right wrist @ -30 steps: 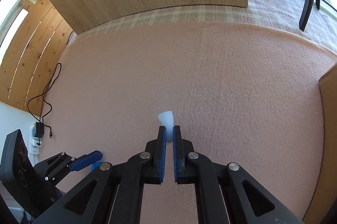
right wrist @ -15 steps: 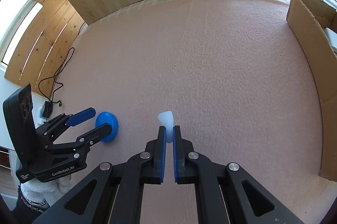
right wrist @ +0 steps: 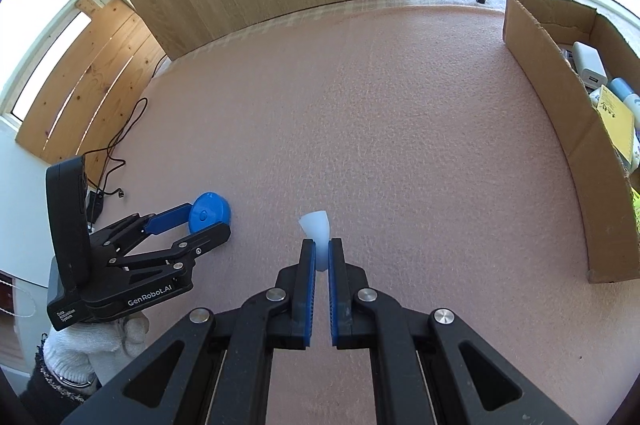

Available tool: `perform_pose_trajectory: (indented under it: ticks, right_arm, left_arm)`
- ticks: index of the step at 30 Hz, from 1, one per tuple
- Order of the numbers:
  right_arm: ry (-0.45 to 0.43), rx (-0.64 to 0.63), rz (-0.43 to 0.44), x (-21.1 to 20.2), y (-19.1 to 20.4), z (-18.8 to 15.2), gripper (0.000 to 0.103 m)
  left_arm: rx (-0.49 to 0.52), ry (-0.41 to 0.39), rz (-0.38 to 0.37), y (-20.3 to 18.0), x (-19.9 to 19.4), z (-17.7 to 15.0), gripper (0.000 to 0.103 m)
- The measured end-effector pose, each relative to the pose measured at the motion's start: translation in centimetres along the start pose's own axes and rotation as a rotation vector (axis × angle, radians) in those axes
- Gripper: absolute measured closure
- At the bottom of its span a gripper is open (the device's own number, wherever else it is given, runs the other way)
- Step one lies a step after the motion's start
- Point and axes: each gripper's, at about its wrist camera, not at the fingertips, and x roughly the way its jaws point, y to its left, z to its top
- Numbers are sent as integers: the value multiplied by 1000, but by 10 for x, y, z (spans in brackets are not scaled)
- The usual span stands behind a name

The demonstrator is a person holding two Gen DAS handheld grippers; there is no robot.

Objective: Organize objects
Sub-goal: 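Grasp the blue tin with the left tool while the right tool grasps the white cap, then carry the blue tin and white cap into the box with both tools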

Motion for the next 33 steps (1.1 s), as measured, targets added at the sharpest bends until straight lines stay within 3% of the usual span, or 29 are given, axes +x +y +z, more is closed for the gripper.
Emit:
perform_pose_trajectory:
  ticks: [2, 10, 16, 33]
  right_arm:
    - [-14, -1, -13, -5, -3, -2, 98]
    - [-69, 24, -47, -32, -23, -9, 98]
    - [-113, 57, -82, -57, -49, -14, 98]
    - [-259, 141, -211, -137, -147, -15, 98]
  left_arm:
    - [11, -8, 24, -1, 1, 1, 49]
    - [-19, -2, -16, 4, -5, 4, 49]
    - [-5, -44, -54, -13, -19, 23, 49]
    - [165, -170, -168, -158, -35, 119, 49]
